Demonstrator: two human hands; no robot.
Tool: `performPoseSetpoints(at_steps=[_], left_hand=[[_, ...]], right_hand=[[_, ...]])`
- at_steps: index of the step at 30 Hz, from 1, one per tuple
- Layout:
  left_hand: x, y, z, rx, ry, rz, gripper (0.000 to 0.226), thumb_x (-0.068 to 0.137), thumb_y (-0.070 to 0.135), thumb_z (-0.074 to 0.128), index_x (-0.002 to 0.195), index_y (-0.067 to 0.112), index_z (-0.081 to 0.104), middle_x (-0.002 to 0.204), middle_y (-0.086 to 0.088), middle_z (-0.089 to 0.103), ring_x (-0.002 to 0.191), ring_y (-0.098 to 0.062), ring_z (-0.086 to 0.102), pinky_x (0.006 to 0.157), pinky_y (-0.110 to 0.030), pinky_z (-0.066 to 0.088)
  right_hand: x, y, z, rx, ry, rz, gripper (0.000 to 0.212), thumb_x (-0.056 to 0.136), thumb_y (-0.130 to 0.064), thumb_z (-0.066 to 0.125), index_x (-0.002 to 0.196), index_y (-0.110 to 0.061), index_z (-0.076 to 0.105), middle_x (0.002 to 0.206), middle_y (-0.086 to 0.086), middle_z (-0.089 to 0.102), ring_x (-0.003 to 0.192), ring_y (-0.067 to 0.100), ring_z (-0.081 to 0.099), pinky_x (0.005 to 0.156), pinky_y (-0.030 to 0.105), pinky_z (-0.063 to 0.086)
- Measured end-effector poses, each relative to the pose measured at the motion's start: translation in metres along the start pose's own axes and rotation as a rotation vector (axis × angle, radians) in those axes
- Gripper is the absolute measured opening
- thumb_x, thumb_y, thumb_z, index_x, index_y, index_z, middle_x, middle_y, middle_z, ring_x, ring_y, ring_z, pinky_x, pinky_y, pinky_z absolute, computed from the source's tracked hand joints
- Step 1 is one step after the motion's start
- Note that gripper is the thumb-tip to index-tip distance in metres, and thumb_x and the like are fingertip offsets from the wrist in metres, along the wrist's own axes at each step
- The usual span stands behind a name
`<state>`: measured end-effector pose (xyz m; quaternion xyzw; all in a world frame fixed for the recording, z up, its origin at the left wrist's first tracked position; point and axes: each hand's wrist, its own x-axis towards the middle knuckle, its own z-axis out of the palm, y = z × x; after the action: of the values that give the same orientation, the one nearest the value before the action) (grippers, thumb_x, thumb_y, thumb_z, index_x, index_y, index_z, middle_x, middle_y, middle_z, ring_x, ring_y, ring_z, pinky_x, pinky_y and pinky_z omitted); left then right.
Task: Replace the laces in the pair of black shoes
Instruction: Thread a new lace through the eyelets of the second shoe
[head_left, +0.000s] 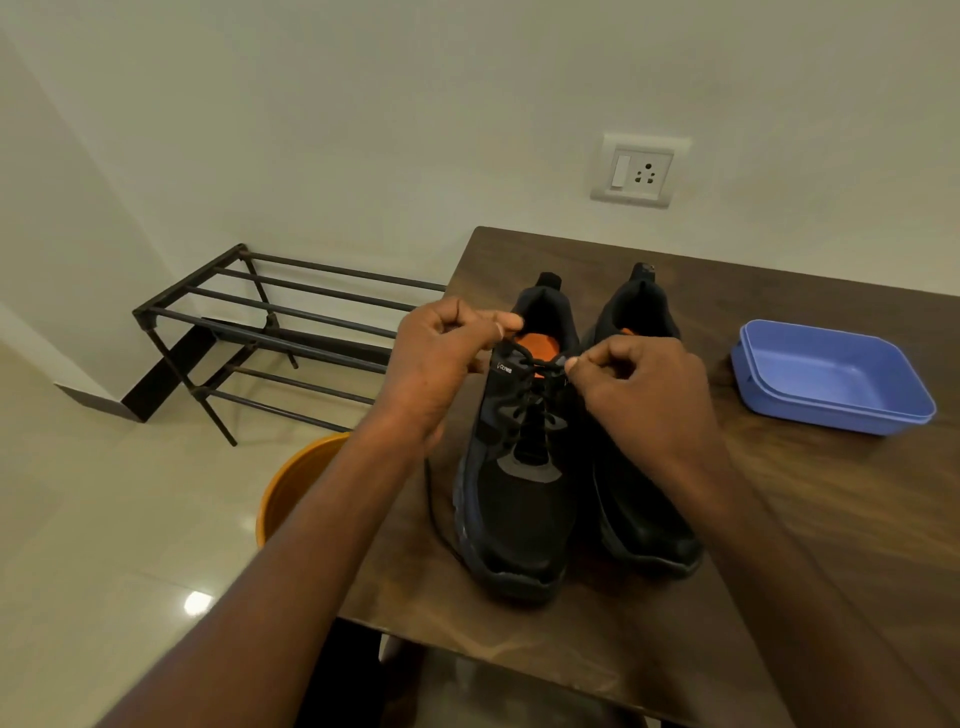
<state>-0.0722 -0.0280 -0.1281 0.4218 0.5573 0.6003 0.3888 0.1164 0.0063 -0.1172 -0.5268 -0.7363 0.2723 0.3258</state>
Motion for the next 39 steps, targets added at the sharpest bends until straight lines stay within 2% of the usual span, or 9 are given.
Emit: performPoseSetpoints(at_steps=[5,9,14,19,23,25,33,37,39], left_hand=[[-0.002,-0.002,0.021,-0.299,-0.076,-0.059,0.017,0.107,0.023,0.056,0.098,0.009,0.062,0.078,-0.002,0.063,0.082,-0.011,0.071,0.071,-0.029,0.051],[0.002,-0.009,0.016,-0.211,-0.131,-0.001,0.026,0.110,0.021,0.047,0.116,0.003,0.065,0.076,-0.006,0.053,0.076,-0.012,0.061,0.070,-0.026,0.051],[0.003,-0.008,0.005,0.015,-0.284,0.122,0.025,0.107,0.015,0.053,0.127,0.004,0.062,0.075,-0.004,0.062,0.078,-0.019,0.061,0.069,-0.030,0.050],[0.007,-0.010,0.005,-0.015,-0.341,0.052,0.025,0.103,0.016,0.063,0.121,0.004,0.051,0.072,-0.001,0.069,0.064,-0.017,0.059,0.066,-0.035,0.042],[0.011,-0.013,0.005,-0.047,-0.322,-0.051,0.041,0.100,0.021,0.067,0.134,0.007,0.050,0.083,-0.011,0.073,0.064,-0.015,0.062,0.056,-0.026,0.039],[0.013,-0.013,0.005,-0.034,-0.342,-0.062,0.034,0.100,0.023,0.066,0.127,0.003,0.059,0.085,-0.013,0.073,0.065,-0.015,0.060,0.054,-0.024,0.036],[0.013,-0.015,0.004,-0.081,-0.303,-0.082,0.017,0.098,0.024,0.070,0.102,0.009,0.062,0.076,-0.010,0.070,0.072,-0.022,0.062,0.055,-0.029,0.034],[0.013,-0.010,-0.004,-0.108,-0.429,-0.074,0.013,0.094,0.020,0.071,0.098,0.017,0.059,0.088,-0.014,0.073,0.082,-0.022,0.065,0.059,-0.027,0.038],[0.012,-0.008,-0.007,-0.086,-0.475,-0.041,0.018,0.091,0.009,0.074,0.097,0.012,0.057,0.101,-0.025,0.073,0.093,-0.030,0.069,0.066,-0.026,0.051]], right_hand=[[-0.002,-0.014,0.008,0.741,-0.068,0.236,0.023,0.098,-0.032,0.069,0.089,-0.011,0.075,0.081,0.006,0.075,0.070,0.014,0.066,0.059,0.025,0.050],[0.002,-0.012,0.017,0.917,-0.068,0.282,0.018,0.102,-0.026,0.063,0.101,-0.012,0.074,0.092,0.009,0.078,0.067,0.011,0.065,0.051,0.020,0.044],[0.007,-0.010,0.025,0.943,-0.059,0.276,0.015,0.100,-0.019,0.065,0.108,-0.013,0.077,0.083,0.007,0.072,0.059,0.009,0.055,0.047,0.020,0.039],[0.009,-0.010,0.030,0.816,-0.116,0.234,0.019,0.104,-0.018,0.059,0.113,-0.015,0.076,0.074,0.007,0.061,0.050,0.007,0.043,0.042,0.016,0.035],[0.010,-0.013,0.022,0.694,-0.201,0.112,0.018,0.107,0.001,0.044,0.123,0.002,0.052,0.070,0.011,0.055,0.045,0.001,0.055,0.044,0.010,0.039],[0.011,-0.015,0.019,0.659,-0.245,0.040,0.016,0.106,0.005,0.043,0.122,0.005,0.042,0.073,0.020,0.054,0.053,0.007,0.063,0.047,0.011,0.043],[0.007,-0.018,0.019,0.711,-0.192,0.029,0.029,0.110,-0.018,0.046,0.115,0.009,0.053,0.078,0.022,0.063,0.048,0.001,0.058,0.045,0.009,0.040],[0.013,-0.008,0.027,0.725,-0.115,0.168,0.023,0.110,-0.024,0.048,0.108,-0.003,0.057,0.067,0.003,0.062,0.046,0.003,0.046,0.042,0.018,0.032],[0.016,-0.005,0.029,0.783,-0.079,0.259,0.022,0.110,-0.027,0.047,0.104,-0.009,0.056,0.064,-0.002,0.056,0.047,0.005,0.038,0.043,0.020,0.029]])
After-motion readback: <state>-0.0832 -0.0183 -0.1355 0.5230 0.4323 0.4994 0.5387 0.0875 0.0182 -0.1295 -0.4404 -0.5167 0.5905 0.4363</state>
